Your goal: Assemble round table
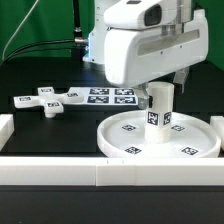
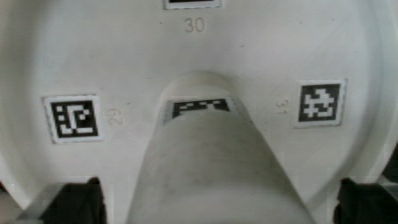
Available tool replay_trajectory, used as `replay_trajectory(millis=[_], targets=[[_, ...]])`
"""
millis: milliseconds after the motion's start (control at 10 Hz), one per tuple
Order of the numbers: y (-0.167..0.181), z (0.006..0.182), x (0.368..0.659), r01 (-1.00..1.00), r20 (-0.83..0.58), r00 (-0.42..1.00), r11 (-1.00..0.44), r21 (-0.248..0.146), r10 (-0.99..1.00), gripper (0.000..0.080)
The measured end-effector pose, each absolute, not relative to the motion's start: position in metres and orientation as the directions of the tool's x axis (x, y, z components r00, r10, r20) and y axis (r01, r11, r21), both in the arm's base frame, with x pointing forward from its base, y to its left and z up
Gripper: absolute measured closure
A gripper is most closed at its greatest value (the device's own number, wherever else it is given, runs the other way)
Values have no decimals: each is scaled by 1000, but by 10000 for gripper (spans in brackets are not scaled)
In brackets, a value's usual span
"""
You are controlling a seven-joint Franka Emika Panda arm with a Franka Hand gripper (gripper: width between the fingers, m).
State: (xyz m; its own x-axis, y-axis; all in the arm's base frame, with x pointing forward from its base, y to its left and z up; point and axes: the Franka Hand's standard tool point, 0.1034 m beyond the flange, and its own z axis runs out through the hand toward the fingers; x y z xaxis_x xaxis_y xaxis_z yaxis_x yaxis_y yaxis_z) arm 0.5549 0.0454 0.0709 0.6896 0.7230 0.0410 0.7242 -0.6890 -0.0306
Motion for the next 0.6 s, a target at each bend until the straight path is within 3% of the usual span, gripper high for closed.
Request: replay_trajectory(millis=[200, 600], targets=[[50, 71, 557, 867, 20, 498, -498, -5, 867, 150], [45, 70, 556, 954, 6, 301, -301, 3, 954, 150]])
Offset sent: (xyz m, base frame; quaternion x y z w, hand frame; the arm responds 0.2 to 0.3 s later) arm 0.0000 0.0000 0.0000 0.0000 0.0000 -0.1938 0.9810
